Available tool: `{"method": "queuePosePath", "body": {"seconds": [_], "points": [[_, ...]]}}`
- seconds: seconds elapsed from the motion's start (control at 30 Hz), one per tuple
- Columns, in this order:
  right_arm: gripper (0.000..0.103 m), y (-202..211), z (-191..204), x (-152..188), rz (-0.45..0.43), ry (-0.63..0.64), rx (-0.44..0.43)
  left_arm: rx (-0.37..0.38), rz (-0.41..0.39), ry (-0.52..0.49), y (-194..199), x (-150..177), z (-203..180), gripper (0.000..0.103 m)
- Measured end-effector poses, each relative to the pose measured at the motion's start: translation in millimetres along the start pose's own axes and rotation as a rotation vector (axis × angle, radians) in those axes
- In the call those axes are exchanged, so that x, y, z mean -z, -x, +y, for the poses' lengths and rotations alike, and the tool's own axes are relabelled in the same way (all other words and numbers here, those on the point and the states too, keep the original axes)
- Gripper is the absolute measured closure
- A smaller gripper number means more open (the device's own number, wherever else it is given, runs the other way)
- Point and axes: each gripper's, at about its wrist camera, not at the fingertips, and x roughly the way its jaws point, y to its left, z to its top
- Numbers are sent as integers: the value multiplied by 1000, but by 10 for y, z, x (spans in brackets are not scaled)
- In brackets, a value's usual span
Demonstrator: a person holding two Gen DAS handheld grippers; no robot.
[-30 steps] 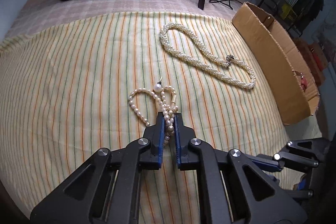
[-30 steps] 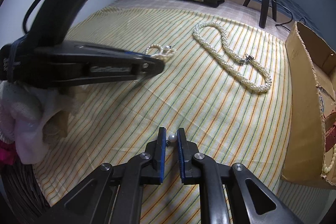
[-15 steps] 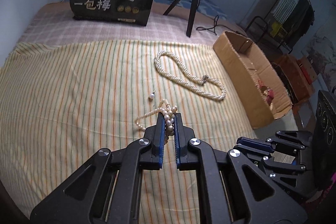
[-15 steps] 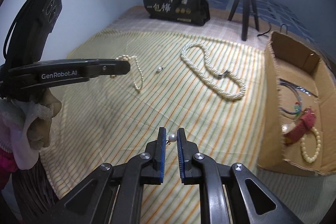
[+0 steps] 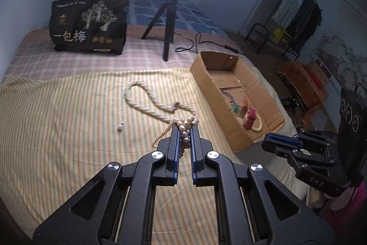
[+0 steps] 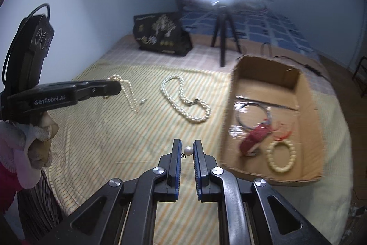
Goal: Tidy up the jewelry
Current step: 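Carry the pearl strand and earring into the cardboard box and open both tools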
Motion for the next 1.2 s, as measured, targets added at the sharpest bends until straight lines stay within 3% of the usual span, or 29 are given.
{"method": "queuePosePath", "body": {"seconds": [0.57,0.87,1.2], "points": [[95,338,-907,-232,-70,-104,125,99,-30,-82,-388,-495,-736,97],[95,194,-1160,-473,-74,-107,139,112,-24,-119,-815,-826,-1001,97],[95,-102,-1419,-571,-45,-138,145,101,18,-101,-1253,-926,-1042,97]]}}
